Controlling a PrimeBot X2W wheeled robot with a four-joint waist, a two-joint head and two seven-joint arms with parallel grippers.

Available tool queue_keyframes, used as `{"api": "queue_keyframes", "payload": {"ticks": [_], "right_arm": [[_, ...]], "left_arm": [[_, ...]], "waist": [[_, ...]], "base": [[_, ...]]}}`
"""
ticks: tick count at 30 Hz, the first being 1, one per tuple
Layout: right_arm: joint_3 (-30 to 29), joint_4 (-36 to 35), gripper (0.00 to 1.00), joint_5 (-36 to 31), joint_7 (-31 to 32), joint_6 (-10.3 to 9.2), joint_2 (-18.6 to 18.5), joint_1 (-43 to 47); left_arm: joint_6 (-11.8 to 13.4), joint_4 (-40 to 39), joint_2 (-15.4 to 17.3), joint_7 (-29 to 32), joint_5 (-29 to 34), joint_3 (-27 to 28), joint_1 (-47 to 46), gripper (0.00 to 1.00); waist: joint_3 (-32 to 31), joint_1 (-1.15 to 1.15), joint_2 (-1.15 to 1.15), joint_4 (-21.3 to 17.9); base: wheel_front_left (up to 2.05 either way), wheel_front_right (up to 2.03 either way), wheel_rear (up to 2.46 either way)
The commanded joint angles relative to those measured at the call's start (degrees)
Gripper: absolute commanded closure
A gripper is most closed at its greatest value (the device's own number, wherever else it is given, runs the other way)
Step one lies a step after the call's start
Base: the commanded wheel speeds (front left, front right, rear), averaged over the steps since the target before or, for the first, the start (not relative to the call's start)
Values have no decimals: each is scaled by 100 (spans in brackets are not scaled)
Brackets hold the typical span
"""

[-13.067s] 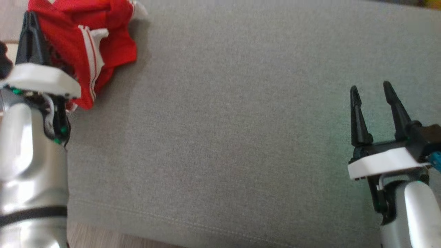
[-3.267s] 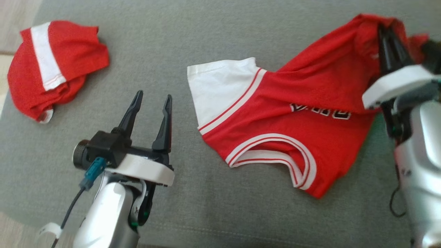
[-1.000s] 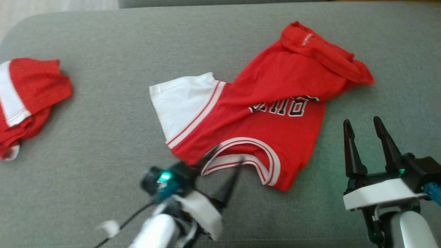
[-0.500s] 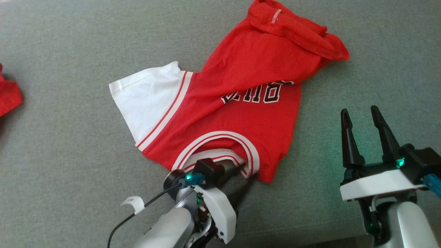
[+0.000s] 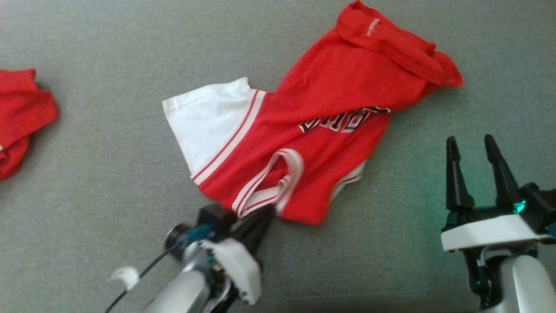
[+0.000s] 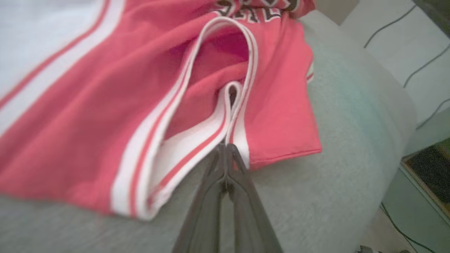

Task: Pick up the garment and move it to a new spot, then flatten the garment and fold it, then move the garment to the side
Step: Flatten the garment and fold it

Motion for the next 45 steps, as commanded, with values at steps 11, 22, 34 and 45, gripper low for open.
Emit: {"api": "queue_keyframes", "payload": {"ticks": [11,22,34,45], "right_arm": [[-149,-124,0,74,-22,42,-23,174],[-372,-93,0,197,27,42,-23,492],[-238,-418,0,-124,211,42,-23,505],[-38,-629,0,-385,402,42,-23,528]], "left_arm": [[905,-1261,1338,483,-248,839,1240,100],[1506,-1882,2446,857,-368,1494,2105,100],[1696,-2566,1387,-409,-415,1587,1672,0],[2247,-2546,1023,-869,148,1946,1131,0]], "waist": [[-399,0,0,282],[-692,0,0,327],[-848,0,0,220],[-1023,0,0,233]], "base": [[0,0,0],[0,0,0],[0,0,0],[0,0,0]]}}
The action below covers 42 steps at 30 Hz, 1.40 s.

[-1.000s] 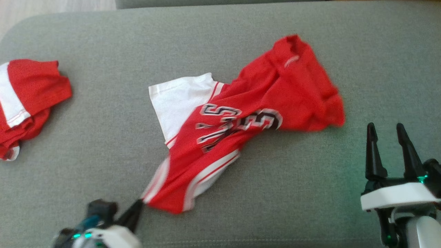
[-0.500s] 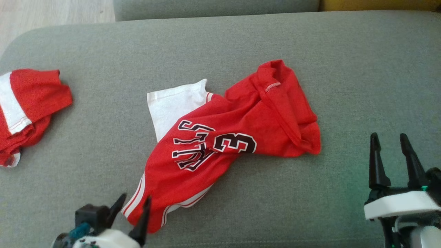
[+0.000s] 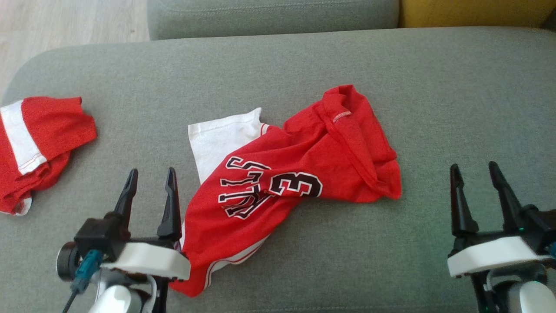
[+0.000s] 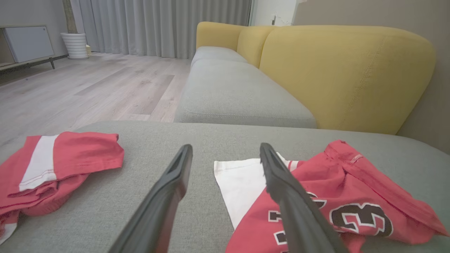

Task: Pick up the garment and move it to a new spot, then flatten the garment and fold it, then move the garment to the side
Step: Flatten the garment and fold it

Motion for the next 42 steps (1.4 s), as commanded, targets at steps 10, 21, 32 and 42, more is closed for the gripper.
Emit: {"api": "queue_keyframes", "payload": {"ticks": [10,21,32,42], "right_arm": [[338,-231,0,-54,63,42,-35,-120],[442,-47,0,-180,180,42,-35,-313],[1404,1616,0,-445,422,42,-386,-2047],[1278,2995,67,-789,500,42,-557,-3037]], "left_arm": [[-68,178,188,-33,83,129,-160,0],[-189,254,110,-40,55,15,-359,0],[-418,434,-203,-93,124,-130,-922,0],[-576,621,-433,-120,273,-15,-1238,0]], "waist": [[-31,0,0,23],[137,0,0,183],[759,0,0,902],[992,0,0,1179]], "base": [[0,0,0],[0,0,0],[0,0,0],[0,0,0]]}}
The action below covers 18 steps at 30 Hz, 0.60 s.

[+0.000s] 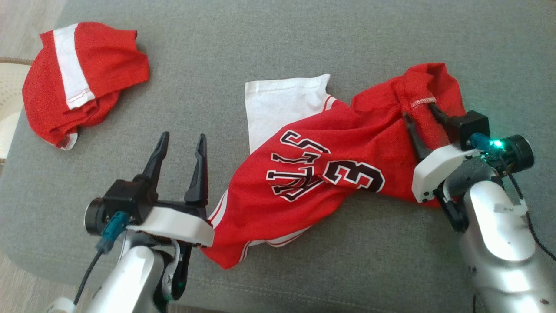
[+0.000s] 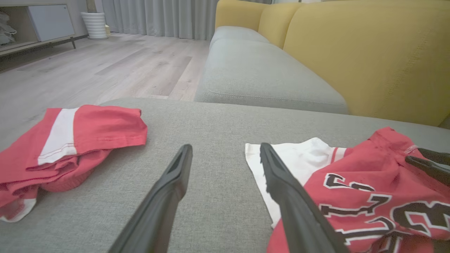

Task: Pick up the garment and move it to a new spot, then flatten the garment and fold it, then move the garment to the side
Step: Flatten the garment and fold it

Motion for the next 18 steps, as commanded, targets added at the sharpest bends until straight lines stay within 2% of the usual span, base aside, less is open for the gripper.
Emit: {"api": "queue_keyframes", "payload": {"ticks": [1,5,11,18], "right_arm": [[68,-139,100,-12,-9,42,8,-146],[-129,55,100,48,-131,42,79,-285],[-709,192,100,639,-293,42,287,-316],[-1396,448,100,2429,-238,42,462,-302]], "left_arm": [[-23,-152,42,-67,67,239,-241,0],[-77,-172,-34,-68,155,379,-201,0],[-174,-176,-134,-69,286,526,-137,0],[-307,-141,-230,-69,411,625,-124,0]], "waist": [[20,-1,0,11],[38,-1,0,-21],[60,-1,0,-106],[99,-1,0,-178]], "base": [[0,0,0],[0,0,0],[0,0,0],[0,0,0]]}}
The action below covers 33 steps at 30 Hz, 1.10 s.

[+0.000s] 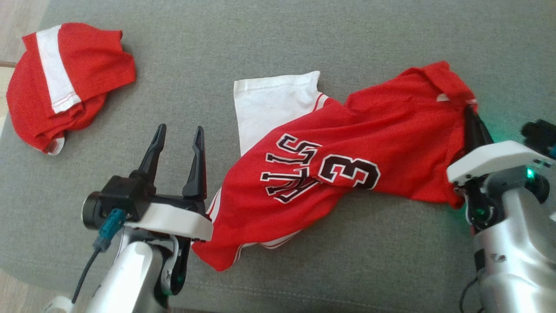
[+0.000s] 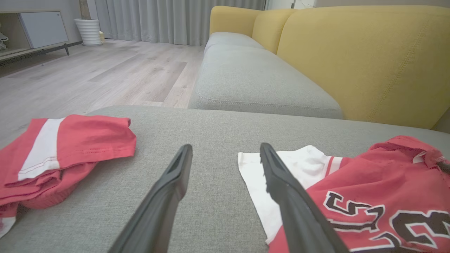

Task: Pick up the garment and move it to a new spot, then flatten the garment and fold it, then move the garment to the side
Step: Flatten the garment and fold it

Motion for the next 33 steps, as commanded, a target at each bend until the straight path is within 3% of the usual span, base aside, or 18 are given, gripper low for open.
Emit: {"api": "queue_keyframes", "payload": {"ticks": [1,4,7,15,23,28,33], "right_arm": [[2,-124,100,364,18,42,67,-175],[-198,-39,100,1051,61,42,81,-199],[-351,88,0,1405,106,42,54,-220],[-367,-77,0,1490,-196,42,-123,-184],[148,-1251,0,-369,-961,42,-565,358],[232,-2251,0,-1324,-881,42,-380,925],[325,-3142,0,-1844,-646,42,-150,1708]], "left_arm": [[-35,-141,27,-69,64,253,-124,0],[-85,-122,-6,-69,107,287,-118,0],[-128,-105,-38,-70,145,320,-115,0],[-203,-68,-79,-70,229,424,-83,0],[-218,-29,-45,-70,261,549,8,0],[-209,-22,12,-70,270,608,108,0],[-230,34,84,-68,281,593,213,0]], "waist": [[14,0,0,-17],[32,0,0,-45],[51,0,0,-70],[28,0,0,-188],[-223,0,0,-424],[-404,0,0,-569],[-587,0,0,-688]], "base": [[0,0,0],[0,0,0],[0,0,0],[0,0,0],[0,0,0],[0,0,0],[0,0,0]]}}
